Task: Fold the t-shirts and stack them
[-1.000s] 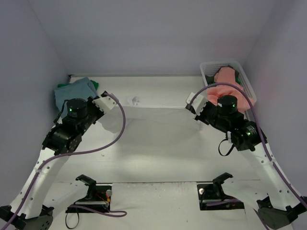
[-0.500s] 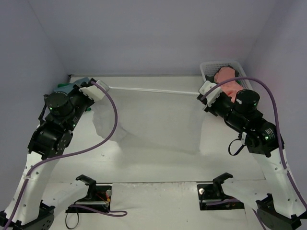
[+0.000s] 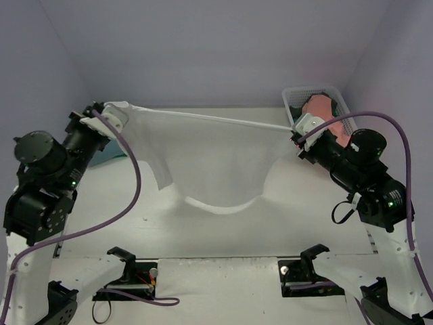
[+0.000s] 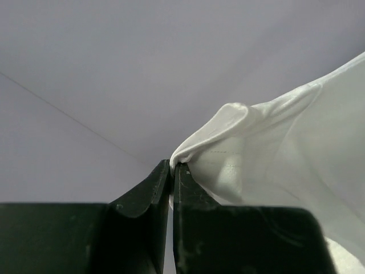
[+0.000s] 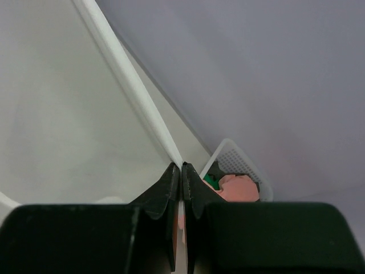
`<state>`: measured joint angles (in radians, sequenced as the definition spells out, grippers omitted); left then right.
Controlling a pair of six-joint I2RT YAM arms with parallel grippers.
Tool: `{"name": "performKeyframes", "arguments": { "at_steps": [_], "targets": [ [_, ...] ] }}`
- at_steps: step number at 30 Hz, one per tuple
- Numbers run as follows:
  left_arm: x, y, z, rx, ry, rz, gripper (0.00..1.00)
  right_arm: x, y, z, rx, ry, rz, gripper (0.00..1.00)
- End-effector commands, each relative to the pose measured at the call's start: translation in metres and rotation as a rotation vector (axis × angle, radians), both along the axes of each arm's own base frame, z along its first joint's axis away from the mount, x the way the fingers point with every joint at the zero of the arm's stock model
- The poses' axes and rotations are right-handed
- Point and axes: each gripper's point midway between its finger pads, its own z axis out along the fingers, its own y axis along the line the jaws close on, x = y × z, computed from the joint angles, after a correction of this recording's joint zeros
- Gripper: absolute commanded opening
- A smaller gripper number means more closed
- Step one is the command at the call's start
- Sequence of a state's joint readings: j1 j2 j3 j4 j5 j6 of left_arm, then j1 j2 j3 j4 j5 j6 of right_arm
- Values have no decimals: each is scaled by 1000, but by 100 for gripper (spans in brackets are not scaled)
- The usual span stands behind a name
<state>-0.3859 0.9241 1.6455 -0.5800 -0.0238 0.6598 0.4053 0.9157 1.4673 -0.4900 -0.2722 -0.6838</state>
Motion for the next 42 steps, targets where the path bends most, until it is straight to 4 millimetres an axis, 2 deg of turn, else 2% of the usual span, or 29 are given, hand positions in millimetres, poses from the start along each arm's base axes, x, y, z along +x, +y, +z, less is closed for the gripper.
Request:
{"name": "performKeyframes", "arguments": {
  "at_steps": [1,2,5,6,7,9,11,13,14,17,23,25,26,31,38,42],
  "targets": [
    [-24,24,62,-71,-164,70,0,2,-15,44,45,-117,-75,0],
    [-22,23,64,-65,-167,67,0,4,-15,48,39,-133,-76,0],
    [2,9,53,-10,-137,44,0,23,-10,39,10,-116,-83,0],
    [17,5,47,21,-128,48,0,29,-8,34,1,-106,-83,0],
    [32,-1,32,48,-93,47,0,41,-4,28,-12,-94,-86,0],
    [57,-9,16,86,-62,50,0,59,0,12,-43,-68,-90,0],
    [75,-16,1,109,-36,48,0,71,0,9,-43,-66,-95,0],
    [89,-19,3,96,-55,61,0,77,3,12,-25,-70,-76,0],
    [89,-19,12,80,-76,62,0,77,2,15,-15,-75,-72,0],
    [90,-22,20,43,-83,49,0,72,0,26,9,-94,-73,0],
    [68,-13,50,-33,-123,57,0,44,-7,47,56,-123,-69,0],
    [54,-9,63,-66,-147,56,0,30,-9,50,63,-114,-59,0],
    [49,-7,63,-69,-137,52,0,23,-10,56,70,-125,-53,0],
    [3,3,91,-109,-185,15,0,-15,-15,70,106,-171,-8,0],
    [-64,-6,91,-122,-221,-167,0,-51,-10,69,163,-184,78,0],
    [-77,-3,90,-149,-213,-179,0,-55,-9,69,167,-186,90,0]
  ]
}}
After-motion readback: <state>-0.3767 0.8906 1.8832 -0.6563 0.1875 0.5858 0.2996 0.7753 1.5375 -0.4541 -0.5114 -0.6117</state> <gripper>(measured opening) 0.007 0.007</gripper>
